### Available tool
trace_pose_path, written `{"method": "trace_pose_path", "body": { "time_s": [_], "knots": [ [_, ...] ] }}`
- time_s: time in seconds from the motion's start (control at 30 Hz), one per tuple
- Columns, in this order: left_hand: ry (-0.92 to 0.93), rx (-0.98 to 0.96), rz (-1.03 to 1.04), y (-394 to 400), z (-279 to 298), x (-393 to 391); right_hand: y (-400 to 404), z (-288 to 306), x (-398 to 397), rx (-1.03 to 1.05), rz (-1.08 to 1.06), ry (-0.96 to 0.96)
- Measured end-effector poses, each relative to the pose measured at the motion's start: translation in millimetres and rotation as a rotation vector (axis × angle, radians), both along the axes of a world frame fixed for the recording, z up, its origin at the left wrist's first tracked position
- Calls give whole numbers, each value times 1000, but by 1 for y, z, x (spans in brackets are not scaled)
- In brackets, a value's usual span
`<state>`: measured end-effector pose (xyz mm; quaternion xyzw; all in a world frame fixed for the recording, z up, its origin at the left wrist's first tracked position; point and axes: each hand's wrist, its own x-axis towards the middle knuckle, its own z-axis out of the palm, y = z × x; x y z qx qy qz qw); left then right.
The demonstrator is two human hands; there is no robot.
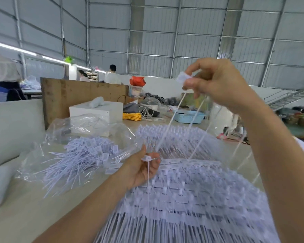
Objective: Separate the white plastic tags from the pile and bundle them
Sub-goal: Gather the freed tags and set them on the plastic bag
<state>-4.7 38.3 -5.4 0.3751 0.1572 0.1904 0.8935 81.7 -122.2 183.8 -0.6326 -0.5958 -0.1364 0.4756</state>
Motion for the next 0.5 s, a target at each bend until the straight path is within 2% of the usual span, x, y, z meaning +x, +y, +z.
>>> {"method": "trace_pose_path", "body": {
  "time_s": [0.07, 0.13, 0.23, 0.33, 0.4, 0.5],
  "knots": [
    [11, -4, -3, -1, -1, 1, -8, 4, 0, -134, 63, -13],
    [2, 8, -13, -3, 0, 0, -4, -7, 0, -394, 142, 10],
    [-4, 64, -55, -8, 2, -1, 25, -58, 1, -648, 142, -18],
    [68, 188, -51, -13, 3, -2, 50, -121, 7, -667, 140, 150],
    [92, 250, -28, -13, 3, -3, 57, -148, 13, -577, 119, 247],
    [95, 393, 72, -10, 5, -4, 59, -164, 17, -407, 8, 114]
  ]
}}
